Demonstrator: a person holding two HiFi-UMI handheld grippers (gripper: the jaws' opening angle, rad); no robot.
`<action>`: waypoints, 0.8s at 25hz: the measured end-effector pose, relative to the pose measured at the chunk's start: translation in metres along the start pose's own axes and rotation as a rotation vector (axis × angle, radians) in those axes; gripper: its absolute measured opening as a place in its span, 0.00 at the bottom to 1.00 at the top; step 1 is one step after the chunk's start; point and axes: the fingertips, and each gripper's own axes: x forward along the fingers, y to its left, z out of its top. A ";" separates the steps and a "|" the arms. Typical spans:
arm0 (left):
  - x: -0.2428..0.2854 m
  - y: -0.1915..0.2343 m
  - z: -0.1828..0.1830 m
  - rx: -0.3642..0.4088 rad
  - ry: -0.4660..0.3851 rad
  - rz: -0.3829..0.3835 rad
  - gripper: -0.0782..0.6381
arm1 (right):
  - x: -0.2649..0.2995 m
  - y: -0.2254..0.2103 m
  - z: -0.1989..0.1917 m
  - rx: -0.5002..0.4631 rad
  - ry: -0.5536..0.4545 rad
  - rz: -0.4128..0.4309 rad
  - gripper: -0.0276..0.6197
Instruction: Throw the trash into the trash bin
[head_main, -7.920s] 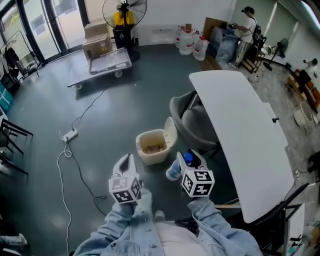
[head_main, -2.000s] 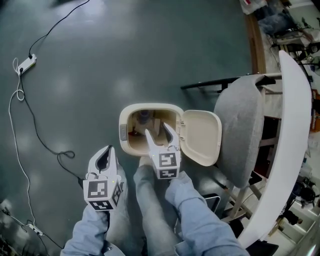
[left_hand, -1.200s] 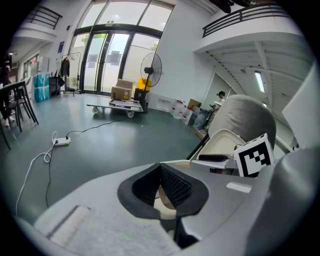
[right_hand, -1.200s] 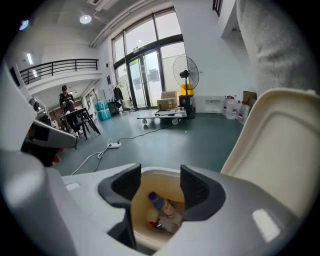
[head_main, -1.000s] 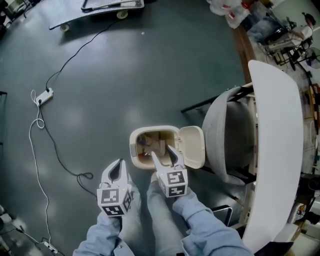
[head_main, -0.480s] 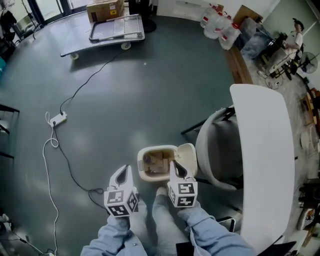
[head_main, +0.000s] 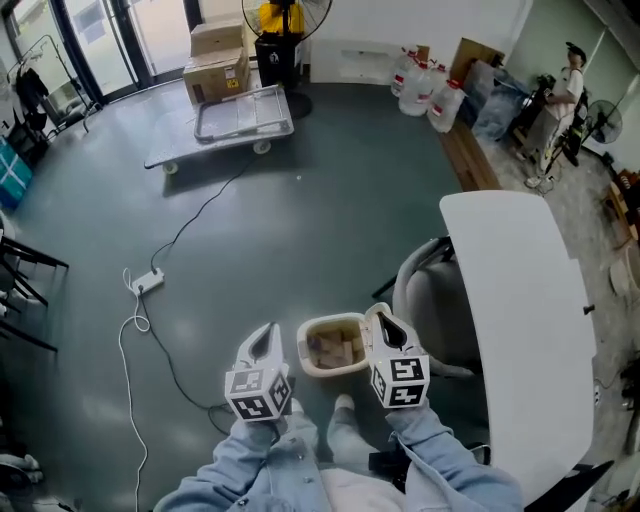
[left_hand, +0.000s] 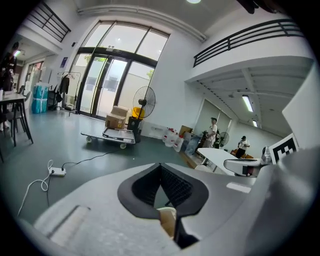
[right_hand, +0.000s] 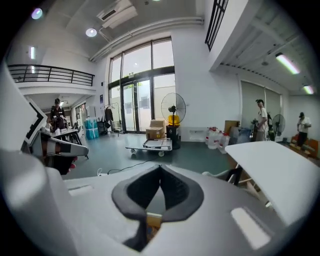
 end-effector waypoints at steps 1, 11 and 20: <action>-0.005 -0.006 0.007 0.012 -0.008 -0.008 0.12 | -0.010 -0.008 0.007 0.001 -0.008 -0.014 0.05; -0.037 -0.022 0.062 0.133 -0.117 0.006 0.12 | -0.100 -0.097 0.053 0.129 -0.134 -0.226 0.05; -0.041 -0.044 0.075 0.154 -0.136 0.018 0.12 | -0.123 -0.114 0.056 0.150 -0.131 -0.229 0.05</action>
